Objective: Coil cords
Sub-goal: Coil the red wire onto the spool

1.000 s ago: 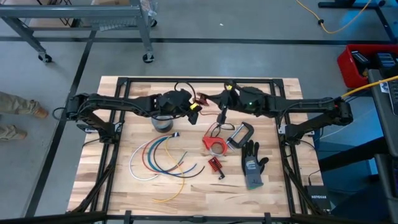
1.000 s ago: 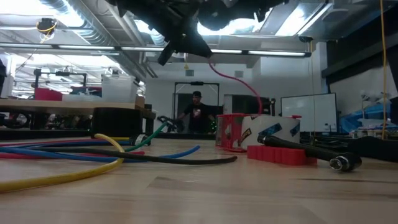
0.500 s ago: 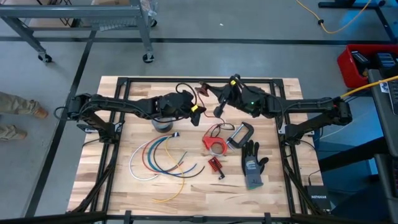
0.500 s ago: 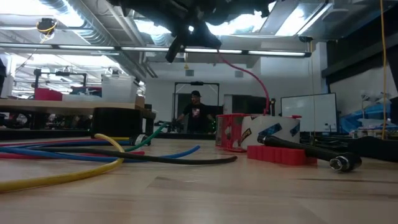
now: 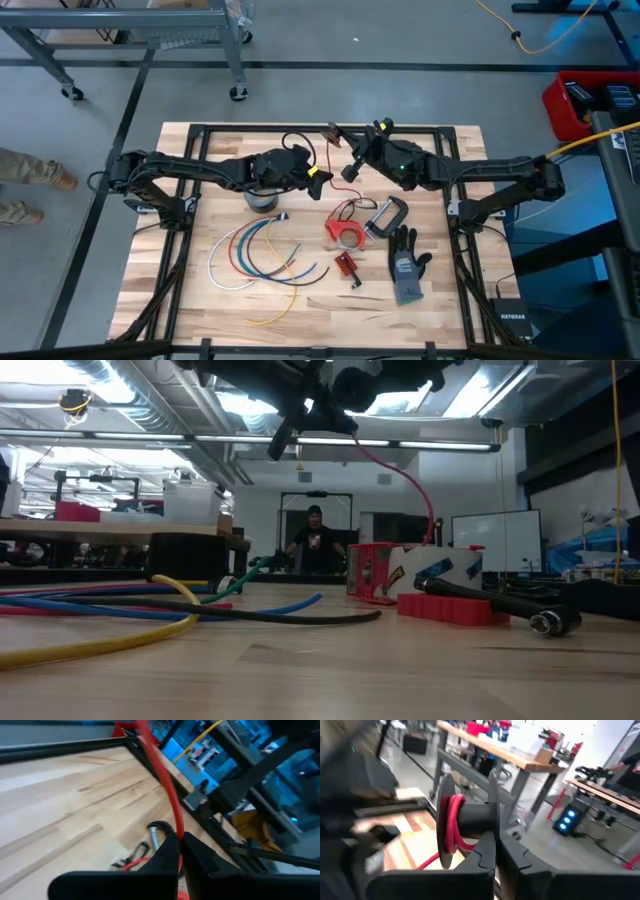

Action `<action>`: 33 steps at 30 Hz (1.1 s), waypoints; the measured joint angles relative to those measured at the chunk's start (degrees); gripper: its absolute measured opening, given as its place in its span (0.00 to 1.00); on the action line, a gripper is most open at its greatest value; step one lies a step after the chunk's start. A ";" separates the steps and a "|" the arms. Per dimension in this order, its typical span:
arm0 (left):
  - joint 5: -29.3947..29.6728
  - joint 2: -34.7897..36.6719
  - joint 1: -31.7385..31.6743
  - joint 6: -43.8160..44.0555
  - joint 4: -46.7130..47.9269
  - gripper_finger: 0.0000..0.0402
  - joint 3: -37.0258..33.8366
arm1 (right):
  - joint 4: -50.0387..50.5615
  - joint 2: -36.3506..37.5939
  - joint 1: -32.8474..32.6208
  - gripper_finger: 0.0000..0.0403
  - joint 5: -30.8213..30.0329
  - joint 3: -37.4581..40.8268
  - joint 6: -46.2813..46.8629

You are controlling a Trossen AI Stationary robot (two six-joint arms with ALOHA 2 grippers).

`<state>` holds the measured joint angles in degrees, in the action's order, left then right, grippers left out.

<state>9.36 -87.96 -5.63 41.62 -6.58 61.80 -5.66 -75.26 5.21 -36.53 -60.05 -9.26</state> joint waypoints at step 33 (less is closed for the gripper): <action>-16.03 0.22 -4.94 4.11 -0.97 0.00 0.00 | 3.80 -6.49 0.09 0.01 6.58 -0.04 -7.25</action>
<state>-6.67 -87.74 -10.57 45.73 -7.55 61.80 -1.86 -81.76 5.30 -29.95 -60.10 -16.51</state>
